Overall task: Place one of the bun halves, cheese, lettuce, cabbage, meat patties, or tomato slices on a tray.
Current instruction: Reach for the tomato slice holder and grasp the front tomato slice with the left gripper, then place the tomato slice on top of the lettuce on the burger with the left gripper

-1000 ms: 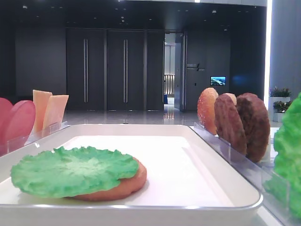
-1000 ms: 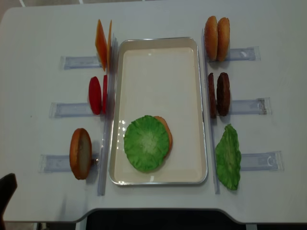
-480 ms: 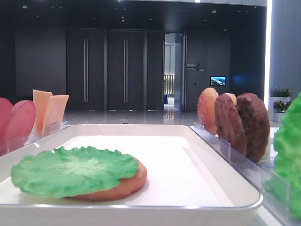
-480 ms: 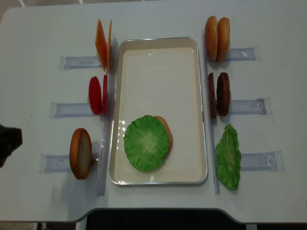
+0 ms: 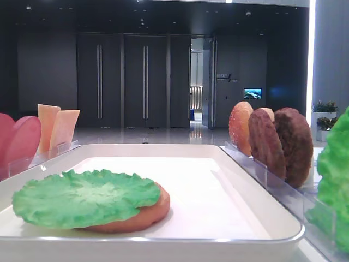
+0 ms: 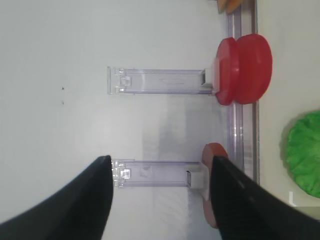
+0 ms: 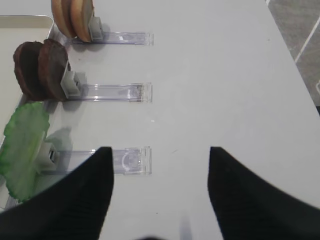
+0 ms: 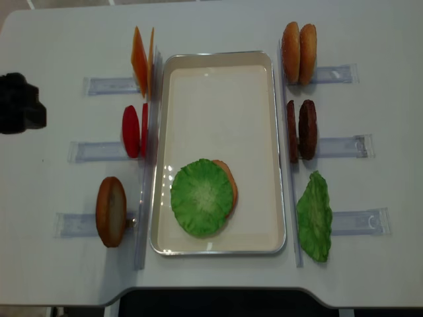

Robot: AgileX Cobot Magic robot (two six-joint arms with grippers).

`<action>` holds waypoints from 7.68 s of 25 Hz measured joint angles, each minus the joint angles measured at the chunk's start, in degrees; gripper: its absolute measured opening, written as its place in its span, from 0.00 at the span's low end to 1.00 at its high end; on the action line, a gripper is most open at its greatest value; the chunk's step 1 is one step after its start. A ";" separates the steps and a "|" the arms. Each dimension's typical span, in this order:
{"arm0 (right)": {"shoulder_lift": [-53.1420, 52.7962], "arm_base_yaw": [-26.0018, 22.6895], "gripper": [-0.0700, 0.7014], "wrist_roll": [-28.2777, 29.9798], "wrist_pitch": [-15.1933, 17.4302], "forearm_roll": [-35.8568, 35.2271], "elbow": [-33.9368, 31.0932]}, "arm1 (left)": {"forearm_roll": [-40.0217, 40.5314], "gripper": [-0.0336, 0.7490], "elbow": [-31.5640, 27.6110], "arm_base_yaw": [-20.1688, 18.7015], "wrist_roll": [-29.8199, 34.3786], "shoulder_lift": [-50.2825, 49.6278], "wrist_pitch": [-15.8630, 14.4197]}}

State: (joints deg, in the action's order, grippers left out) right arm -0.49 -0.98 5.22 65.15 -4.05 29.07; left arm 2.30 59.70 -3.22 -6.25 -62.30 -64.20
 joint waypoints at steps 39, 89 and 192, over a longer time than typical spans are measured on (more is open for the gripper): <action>0.00 0.00 0.61 0.00 0.00 0.00 -0.01 | 1.68 0.64 26.06 -1.38 -2.95 -30.30 -6.43; 0.00 0.22 0.61 0.00 0.00 0.00 -0.01 | 7.05 0.64 26.27 -23.70 -21.93 -45.76 -5.72; 0.00 0.28 0.61 -0.07 0.00 0.00 -0.01 | -19.68 0.13 16.24 -23.69 -3.68 -20.27 -6.56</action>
State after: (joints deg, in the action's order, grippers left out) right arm -0.49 -0.69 5.14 65.15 -4.05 29.05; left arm -17.38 75.94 -26.92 -9.93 -82.58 -70.76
